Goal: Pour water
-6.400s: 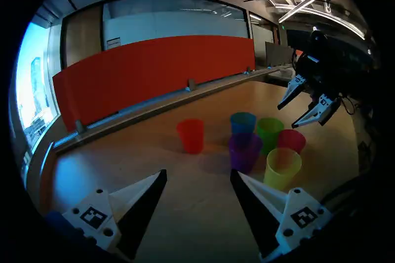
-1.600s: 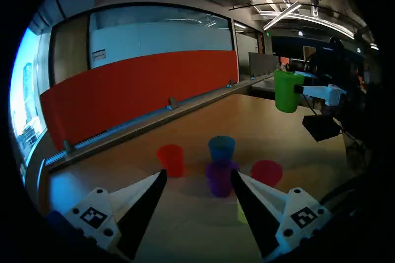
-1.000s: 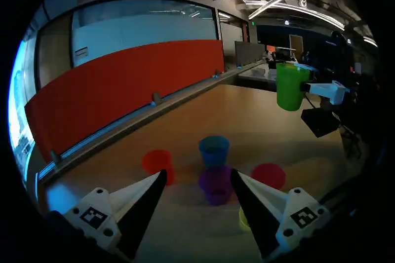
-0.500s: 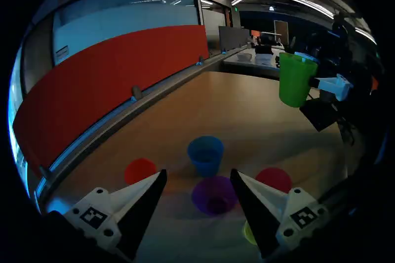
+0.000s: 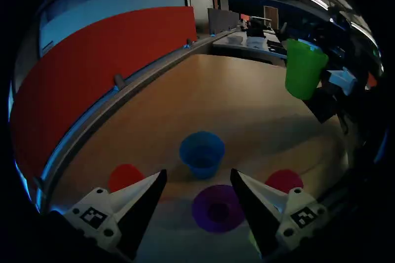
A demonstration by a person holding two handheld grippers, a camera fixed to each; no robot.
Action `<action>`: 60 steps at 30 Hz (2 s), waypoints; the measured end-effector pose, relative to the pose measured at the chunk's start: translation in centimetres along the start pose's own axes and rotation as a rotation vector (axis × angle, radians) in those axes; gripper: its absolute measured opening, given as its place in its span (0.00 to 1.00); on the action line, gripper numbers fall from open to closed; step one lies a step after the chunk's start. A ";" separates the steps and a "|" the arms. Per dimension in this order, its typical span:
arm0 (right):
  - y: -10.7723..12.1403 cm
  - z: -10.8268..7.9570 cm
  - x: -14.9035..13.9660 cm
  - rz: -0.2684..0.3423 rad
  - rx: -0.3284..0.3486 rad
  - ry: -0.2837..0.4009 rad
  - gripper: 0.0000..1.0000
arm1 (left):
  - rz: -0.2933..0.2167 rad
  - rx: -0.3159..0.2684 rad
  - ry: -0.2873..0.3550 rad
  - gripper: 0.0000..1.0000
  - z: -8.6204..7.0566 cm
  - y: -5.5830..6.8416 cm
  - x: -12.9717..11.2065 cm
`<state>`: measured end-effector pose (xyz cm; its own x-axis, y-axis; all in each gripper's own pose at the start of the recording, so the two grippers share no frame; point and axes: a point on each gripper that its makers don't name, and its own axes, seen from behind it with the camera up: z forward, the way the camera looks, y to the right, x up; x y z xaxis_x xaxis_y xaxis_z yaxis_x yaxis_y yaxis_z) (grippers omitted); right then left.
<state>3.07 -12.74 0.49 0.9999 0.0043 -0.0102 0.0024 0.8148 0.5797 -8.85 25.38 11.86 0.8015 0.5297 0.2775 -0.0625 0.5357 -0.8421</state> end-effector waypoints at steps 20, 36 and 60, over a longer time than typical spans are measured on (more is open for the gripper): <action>0.9 0.5 -0.9 -0.004 0.009 -0.009 0.91 | 0.031 -0.076 -0.101 0.96 4.7 0.9 -0.3; 1.6 0.3 -1.0 0.000 0.005 -0.004 0.91 | 0.052 -0.088 -0.133 0.95 7.0 1.2 -0.1; 2.5 -0.2 -1.3 0.010 -0.007 0.003 0.91 | 0.079 -0.058 -0.133 0.92 8.8 1.1 -0.3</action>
<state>1.81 -10.53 1.79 0.9999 0.0140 -0.0066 -0.0077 0.8188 0.5741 -14.38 31.58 14.89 0.7096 0.6530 0.2647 -0.0848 0.4521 -0.8879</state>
